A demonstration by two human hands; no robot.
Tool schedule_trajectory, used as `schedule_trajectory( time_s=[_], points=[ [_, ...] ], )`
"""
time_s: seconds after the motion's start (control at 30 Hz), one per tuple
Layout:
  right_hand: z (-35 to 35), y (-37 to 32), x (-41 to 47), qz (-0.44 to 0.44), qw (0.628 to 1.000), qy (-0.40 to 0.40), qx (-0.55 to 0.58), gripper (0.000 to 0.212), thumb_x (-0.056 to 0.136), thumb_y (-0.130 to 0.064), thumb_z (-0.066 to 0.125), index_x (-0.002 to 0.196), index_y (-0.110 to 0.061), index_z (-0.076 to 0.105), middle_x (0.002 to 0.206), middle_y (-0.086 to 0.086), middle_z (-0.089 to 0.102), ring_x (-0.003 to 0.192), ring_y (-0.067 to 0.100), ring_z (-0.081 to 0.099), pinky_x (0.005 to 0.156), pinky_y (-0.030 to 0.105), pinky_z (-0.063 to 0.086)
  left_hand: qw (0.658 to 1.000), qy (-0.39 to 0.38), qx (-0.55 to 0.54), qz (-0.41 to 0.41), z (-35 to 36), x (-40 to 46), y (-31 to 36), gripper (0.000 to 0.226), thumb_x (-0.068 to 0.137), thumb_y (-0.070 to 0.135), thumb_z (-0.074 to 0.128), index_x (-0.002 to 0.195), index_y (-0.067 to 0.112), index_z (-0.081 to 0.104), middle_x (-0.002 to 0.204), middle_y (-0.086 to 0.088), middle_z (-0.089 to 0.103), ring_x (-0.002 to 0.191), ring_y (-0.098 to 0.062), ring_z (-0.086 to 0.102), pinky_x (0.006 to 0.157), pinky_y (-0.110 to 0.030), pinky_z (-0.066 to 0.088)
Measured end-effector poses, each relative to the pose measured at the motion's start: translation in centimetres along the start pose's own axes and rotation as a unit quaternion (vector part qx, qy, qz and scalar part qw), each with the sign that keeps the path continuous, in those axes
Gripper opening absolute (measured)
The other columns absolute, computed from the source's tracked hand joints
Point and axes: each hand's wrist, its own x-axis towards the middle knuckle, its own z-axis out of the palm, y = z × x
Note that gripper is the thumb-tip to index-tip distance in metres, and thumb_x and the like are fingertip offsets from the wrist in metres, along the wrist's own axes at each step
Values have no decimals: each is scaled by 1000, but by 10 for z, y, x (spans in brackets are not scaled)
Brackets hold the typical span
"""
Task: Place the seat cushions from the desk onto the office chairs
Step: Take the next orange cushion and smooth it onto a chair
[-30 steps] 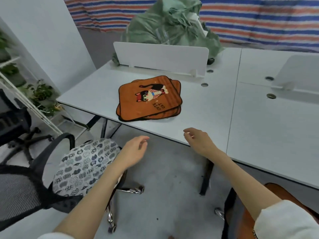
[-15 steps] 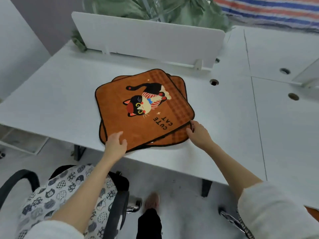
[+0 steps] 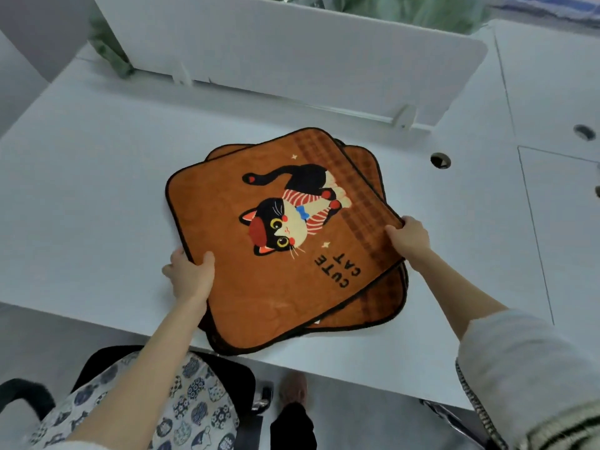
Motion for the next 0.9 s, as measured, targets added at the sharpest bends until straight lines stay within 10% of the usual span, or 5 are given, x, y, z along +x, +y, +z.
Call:
schedule_trajectory(
  time_s=[0.33,0.5,0.9],
  points=[
    [-44,-22,-47,-64,989,-40,129,19,91,-8,46,109,-12,51,105,12,57,94,29,57,85,39,51,990,-79,-30,109,18,-48,58,54,91,17,51,142,18,32,132,-10,50,120,-24,49,99,-38,43],
    [-108,6,-113,-136,983,72,104,23,91,-7,39,109,-12,52,98,6,57,92,26,56,77,35,48,972,-129,-31,193,23,-116,71,44,92,16,49,136,19,46,134,-7,51,122,-23,49,104,-41,42],
    [-294,284,-425,-57,891,317,322,16,89,-3,49,101,-13,53,86,2,57,73,16,56,62,25,48,865,-316,-90,379,54,-455,40,40,97,7,31,128,26,47,118,-2,54,98,-23,57,82,-35,49]
  ],
)
